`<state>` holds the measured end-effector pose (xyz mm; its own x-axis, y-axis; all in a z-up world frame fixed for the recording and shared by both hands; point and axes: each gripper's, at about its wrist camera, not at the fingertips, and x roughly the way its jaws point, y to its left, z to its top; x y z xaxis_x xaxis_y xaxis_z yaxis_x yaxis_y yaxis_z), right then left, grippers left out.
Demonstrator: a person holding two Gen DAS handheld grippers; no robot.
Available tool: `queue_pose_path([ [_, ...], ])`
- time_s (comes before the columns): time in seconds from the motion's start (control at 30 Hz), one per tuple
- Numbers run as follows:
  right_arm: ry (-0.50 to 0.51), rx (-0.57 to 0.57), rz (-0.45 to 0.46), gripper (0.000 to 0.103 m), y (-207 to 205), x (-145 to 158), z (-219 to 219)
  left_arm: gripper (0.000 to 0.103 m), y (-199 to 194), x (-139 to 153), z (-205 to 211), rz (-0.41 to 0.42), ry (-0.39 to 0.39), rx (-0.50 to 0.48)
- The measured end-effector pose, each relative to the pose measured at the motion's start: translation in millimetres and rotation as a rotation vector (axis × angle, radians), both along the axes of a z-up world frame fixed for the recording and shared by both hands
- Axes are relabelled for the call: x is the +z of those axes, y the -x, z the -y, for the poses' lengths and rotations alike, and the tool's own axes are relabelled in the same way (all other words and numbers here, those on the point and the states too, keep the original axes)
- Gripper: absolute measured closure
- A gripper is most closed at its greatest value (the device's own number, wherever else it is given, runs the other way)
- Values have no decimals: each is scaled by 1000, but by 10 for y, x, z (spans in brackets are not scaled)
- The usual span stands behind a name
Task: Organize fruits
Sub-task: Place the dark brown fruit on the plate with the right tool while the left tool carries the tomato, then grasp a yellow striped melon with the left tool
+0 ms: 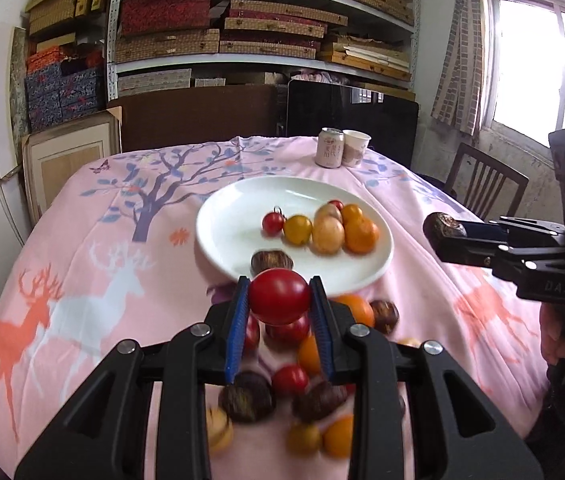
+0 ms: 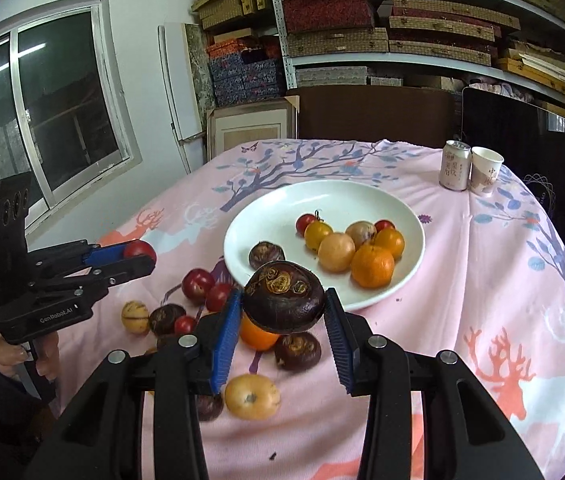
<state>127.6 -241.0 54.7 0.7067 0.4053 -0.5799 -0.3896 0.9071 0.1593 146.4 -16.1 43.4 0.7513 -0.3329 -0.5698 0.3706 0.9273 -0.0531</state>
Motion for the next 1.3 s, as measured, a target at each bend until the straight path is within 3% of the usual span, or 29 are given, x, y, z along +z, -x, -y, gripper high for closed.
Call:
queue_pose_path([
  [0.13,-2,-22,-17,61,-371,-51,-56,74,-537,-40,144,-53,-6,21],
  [0.27,-32,-52,-82,61,-701,-275,-51,74,-1013,-146,275,-92,-65,73],
  [0.37,-55,-61,-110,60,-845,-426,-36,72,-1299,-238,290,-146,-63,110],
  [0.4,-63,-57,-110,58,-864,-449,-22,69,-1365,-265,283,-167,-54,116],
  [0.47,-72,-46,-98,48,-853,-461,28,37,-1409,-278,240,-175,-18,139],
  [0.53,-68,-53,-82,48,-829,-466,75,27,-1337,-215,190,-135,12,156],
  [0.67,-94,-57,-114,48,-813,-548,194,27,-1046,-71,94,-110,49,137],
  [0.83,-120,-60,-111,42,-776,-549,238,16,-451,-22,-138,-89,-4,131],
  [1.1,-131,-71,-105,39,-736,-552,256,16,224,-386,-688,-189,-52,175],
  [1.3,-118,-96,-97,39,-649,-583,254,17,411,-607,-652,-201,-95,144],
])
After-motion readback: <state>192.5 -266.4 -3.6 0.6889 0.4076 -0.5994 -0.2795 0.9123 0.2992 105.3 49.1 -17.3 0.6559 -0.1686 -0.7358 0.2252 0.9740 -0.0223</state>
